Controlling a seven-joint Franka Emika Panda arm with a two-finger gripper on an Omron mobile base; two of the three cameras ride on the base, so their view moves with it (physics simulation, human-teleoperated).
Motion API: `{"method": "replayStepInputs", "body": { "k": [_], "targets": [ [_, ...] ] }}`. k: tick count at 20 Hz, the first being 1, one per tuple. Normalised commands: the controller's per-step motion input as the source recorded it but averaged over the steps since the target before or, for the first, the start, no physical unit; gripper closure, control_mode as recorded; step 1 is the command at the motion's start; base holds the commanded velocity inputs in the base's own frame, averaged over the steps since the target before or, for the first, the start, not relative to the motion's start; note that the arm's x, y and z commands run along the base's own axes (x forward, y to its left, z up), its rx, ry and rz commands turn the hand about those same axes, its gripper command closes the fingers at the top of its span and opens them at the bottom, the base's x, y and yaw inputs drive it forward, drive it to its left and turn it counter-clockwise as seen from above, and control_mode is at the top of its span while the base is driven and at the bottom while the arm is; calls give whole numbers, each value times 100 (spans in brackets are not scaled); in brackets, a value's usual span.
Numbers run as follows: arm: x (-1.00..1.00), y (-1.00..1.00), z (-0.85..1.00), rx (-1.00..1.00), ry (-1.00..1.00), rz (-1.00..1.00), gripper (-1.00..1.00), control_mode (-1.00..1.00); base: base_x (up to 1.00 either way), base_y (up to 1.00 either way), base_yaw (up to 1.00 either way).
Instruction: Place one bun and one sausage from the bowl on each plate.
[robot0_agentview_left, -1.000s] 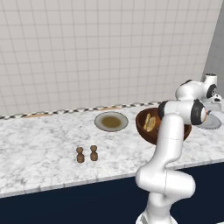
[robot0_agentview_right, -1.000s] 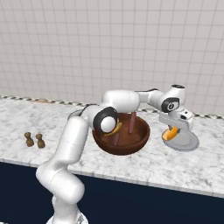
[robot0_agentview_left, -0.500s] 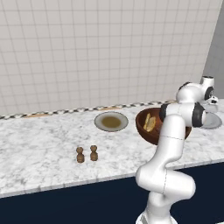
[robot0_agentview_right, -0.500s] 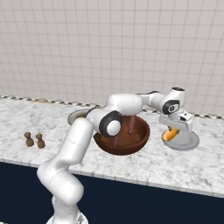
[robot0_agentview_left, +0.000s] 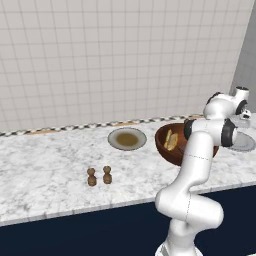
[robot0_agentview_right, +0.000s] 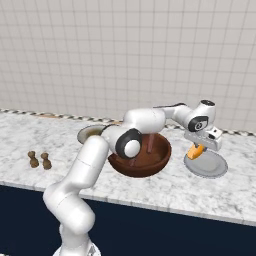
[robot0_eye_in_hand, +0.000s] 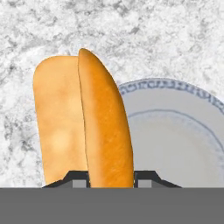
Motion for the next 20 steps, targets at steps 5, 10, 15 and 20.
{"method": "replayStepInputs", "body": {
  "k": [5,10,15,20],
  "targets": [
    [-16,0,-11,0,0,0,100,-100,0,0,0],
    [0,1,0,0,-1,0,100,-100,0,0,0],
    [0,0,0,0,0,0,-100,-100,0,0,0],
    [0,0,0,0,0,0,-100,-100,0,0,0]
  ]
}}
